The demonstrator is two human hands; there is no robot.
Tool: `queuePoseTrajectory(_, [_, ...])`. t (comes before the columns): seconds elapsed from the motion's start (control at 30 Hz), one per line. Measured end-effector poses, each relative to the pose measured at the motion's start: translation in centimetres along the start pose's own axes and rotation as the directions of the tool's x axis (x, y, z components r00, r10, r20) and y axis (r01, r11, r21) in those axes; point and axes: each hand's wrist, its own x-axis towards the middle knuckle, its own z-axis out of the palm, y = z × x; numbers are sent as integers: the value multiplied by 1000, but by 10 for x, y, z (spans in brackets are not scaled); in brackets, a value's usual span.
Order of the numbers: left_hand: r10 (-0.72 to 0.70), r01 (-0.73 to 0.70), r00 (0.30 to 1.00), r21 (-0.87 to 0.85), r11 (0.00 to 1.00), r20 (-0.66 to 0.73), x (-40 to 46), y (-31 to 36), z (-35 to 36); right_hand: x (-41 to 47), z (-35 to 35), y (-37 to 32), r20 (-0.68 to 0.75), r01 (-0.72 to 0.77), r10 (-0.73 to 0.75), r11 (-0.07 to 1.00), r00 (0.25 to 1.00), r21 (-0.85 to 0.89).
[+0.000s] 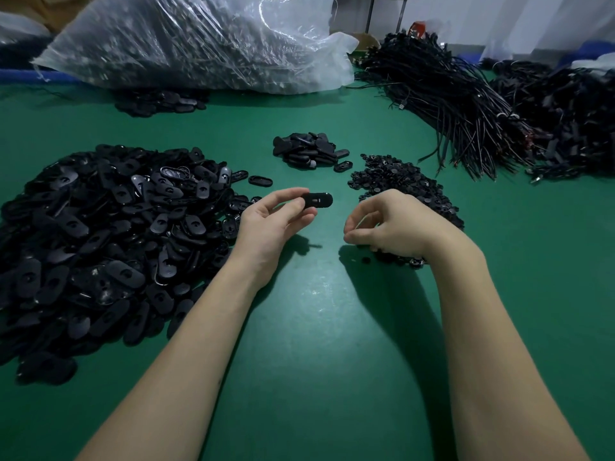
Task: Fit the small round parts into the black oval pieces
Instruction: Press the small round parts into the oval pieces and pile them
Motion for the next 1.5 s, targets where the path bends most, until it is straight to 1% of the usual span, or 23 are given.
queuePoseTrajectory(0.07, [-8, 9, 1000, -30, 1000, 4, 0, 0, 0, -2, 0, -2, -36, 25, -20, 992, 999, 128])
queuePoseTrajectory(0.17, [-14, 14, 1000, -65, 998, -10, 0, 1, 0, -4, 2, -5, -97, 91, -69, 965, 993, 246])
queuePoseTrajectory(0.3, [-5, 5, 1000, -52, 999, -3, 1, 1, -1, -3, 9, -9, -137, 134, -80, 880, 987, 456])
queuePoseTrajectory(0.4, [8, -9, 999, 13, 1000, 43, 1, 0, -2, 0, 14, -10, -203, 157, -64, 861, 977, 484])
queuePoseTrajectory(0.47, [19, -22, 998, 69, 997, 52, 1, 0, -3, 1, 17, -10, -209, 152, -47, 840, 977, 521])
queuePoseTrajectory(0.53, [11, -13, 999, 51, 999, 48, 3, 0, -4, 1, 19, -11, -185, 134, -31, 809, 982, 573])
queuePoseTrajectory(0.6, [-17, 18, 999, -23, 1000, 36, 5, 1, -5, 1, 20, -11, -179, 132, -27, 782, 984, 609])
queuePoseTrajectory(0.7, [-43, 49, 998, -98, 994, 54, 7, 1, -6, 2, 21, -12, -198, 145, -20, 753, 980, 642])
queuePoseTrajectory(0.83, [-50, 56, 996, -89, 994, 70, 5, 1, -6, 2, 23, -15, -198, 132, 5, 730, 980, 671])
queuePoseTrajectory(0.93, [-33, 42, 995, -91, 995, 97, 3, 4, -4, 3, 25, -16, -237, 125, 42, 752, 971, 647])
queuePoseTrajectory(1.03, [-6, 14, 990, -54, 998, 138, 0, 3, -1, 3, 26, -19, -270, 112, 82, 769, 959, 629])
queuePoseTrajectory(1.17, [13, -12, 995, -5, 1000, 97, 0, 2, 2, 1, 25, -25, -263, 76, 137, 744, 955, 664])
queuePoseTrajectory(1.27, [38, -38, 996, -3, 999, 78, 1, 0, 3, 1, 21, -26, -277, 77, 153, 738, 949, 671])
queuePoseTrajectory(1.4, [88, -88, 994, 7, 996, 59, 0, -3, 6, 2, 24, -30, -287, 72, 172, 734, 942, 675])
queuePoseTrajectory(1.5, [116, -116, 992, 11, 993, 52, -1, -5, 7, 4, 28, -31, -324, 70, 198, 751, 925, 657])
